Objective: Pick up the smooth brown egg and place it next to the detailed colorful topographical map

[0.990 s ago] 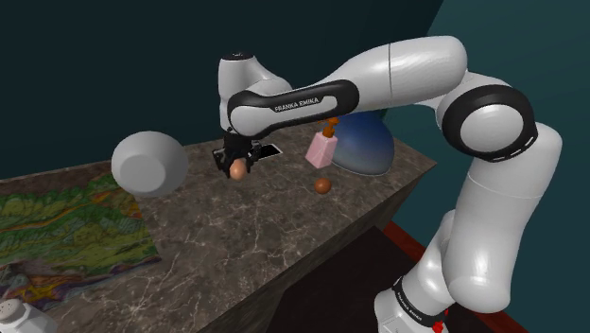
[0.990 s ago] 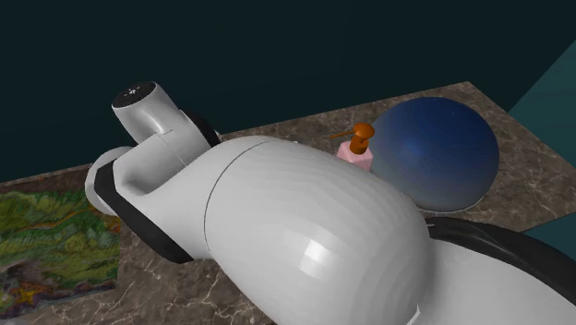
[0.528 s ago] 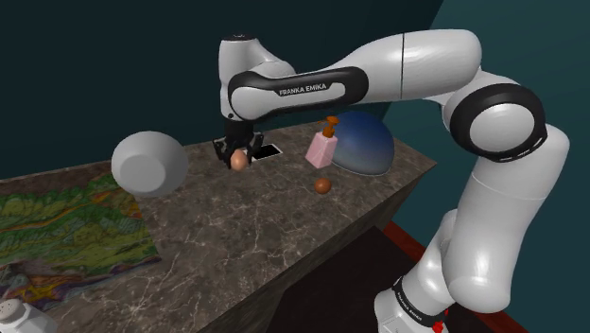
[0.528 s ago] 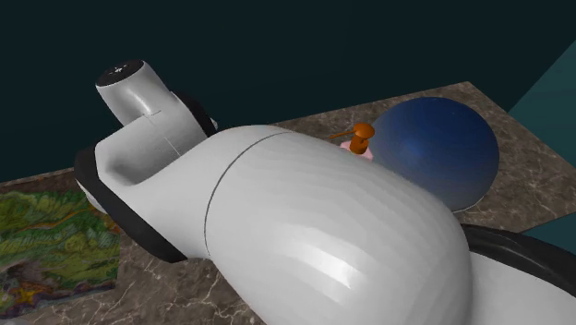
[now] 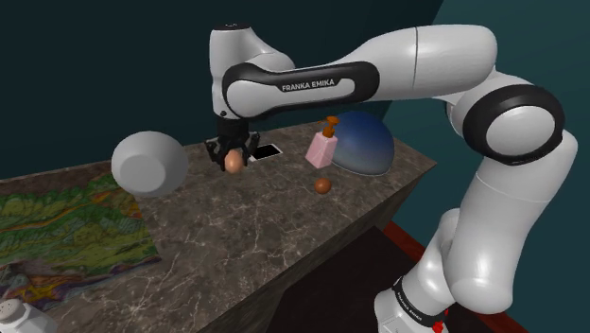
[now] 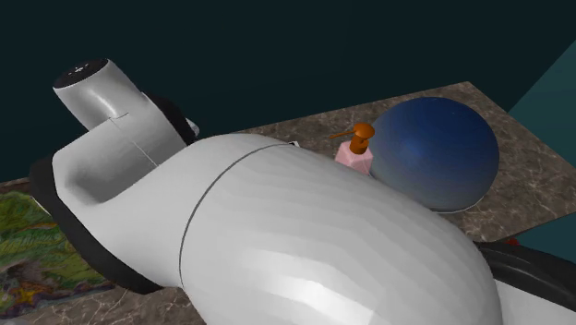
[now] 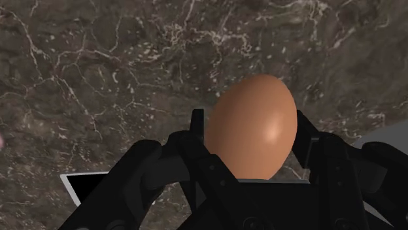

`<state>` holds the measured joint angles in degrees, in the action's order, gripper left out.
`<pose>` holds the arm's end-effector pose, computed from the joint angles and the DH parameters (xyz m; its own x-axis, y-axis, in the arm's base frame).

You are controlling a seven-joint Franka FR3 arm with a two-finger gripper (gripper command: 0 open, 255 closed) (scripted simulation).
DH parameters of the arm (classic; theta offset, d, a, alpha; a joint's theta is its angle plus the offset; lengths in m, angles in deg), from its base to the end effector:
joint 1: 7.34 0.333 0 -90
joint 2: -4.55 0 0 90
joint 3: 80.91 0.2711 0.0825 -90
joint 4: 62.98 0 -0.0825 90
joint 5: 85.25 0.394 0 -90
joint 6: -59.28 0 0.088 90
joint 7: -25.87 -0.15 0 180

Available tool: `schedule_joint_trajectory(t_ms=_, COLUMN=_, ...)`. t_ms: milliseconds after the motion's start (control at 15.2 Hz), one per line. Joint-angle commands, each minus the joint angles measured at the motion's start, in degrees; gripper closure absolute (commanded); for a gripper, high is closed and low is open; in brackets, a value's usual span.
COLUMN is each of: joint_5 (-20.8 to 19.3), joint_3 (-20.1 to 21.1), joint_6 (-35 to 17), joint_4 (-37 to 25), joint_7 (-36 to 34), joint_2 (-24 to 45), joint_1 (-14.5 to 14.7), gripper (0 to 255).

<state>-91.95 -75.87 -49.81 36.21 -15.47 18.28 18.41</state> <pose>0.5382 0.3033 0.3448 0.9897 -0.1432 0.0069 -0.1431 -0.9836 0.1095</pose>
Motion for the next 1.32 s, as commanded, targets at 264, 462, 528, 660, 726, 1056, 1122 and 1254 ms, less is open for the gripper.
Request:
schedule_joint_trajectory(t_ms=264, joint_5=-0.1, joint_3=2.9, joint_6=0.7, joint_4=0.8, joint_7=-7.3, joint_2=-0.7, joint_1=4.5, gripper=255)
schedule_joint_trajectory(t_ms=462, joint_5=-0.1, joint_3=4.4, joint_6=1.2, joint_4=0.3, joint_7=-11.1, joint_2=-0.4, joint_1=6.8, gripper=255)
schedule_joint_trajectory(t_ms=528, joint_5=-0.2, joint_3=4.8, joint_6=1.4, joint_4=-0.1, joint_7=-12.4, joint_2=-0.2, joint_1=7.6, gripper=255)
schedule_joint_trajectory(t_ms=660, joint_5=-0.3, joint_3=5.8, joint_6=1.9, joint_4=-0.9, joint_7=-14.9, joint_2=0.4, joint_1=9.2, gripper=255)
schedule_joint_trajectory(t_ms=726, joint_5=-0.4, joint_3=6.3, joint_6=2.1, joint_4=-1.4, joint_7=-16.1, joint_2=0.8, joint_1=10.0, gripper=255)
schedule_joint_trajectory(t_ms=1056, joint_5=-0.9, joint_3=8.5, joint_6=3.8, joint_4=-5.2, joint_7=-22.4, joint_2=3.5, joint_1=14.2, gripper=255)
schedule_joint_trajectory(t_ms=1122, joint_5=-1.1, joint_3=8.9, joint_6=4.2, joint_4=-6.2, joint_7=-23.6, joint_2=4.2, joint_1=15.0, gripper=255)
schedule_joint_trajectory(t_ms=1254, joint_5=-1.5, joint_3=9.8, joint_6=5.3, joint_4=-8.9, joint_7=-26.6, joint_2=6.1, joint_1=17.2, gripper=255)
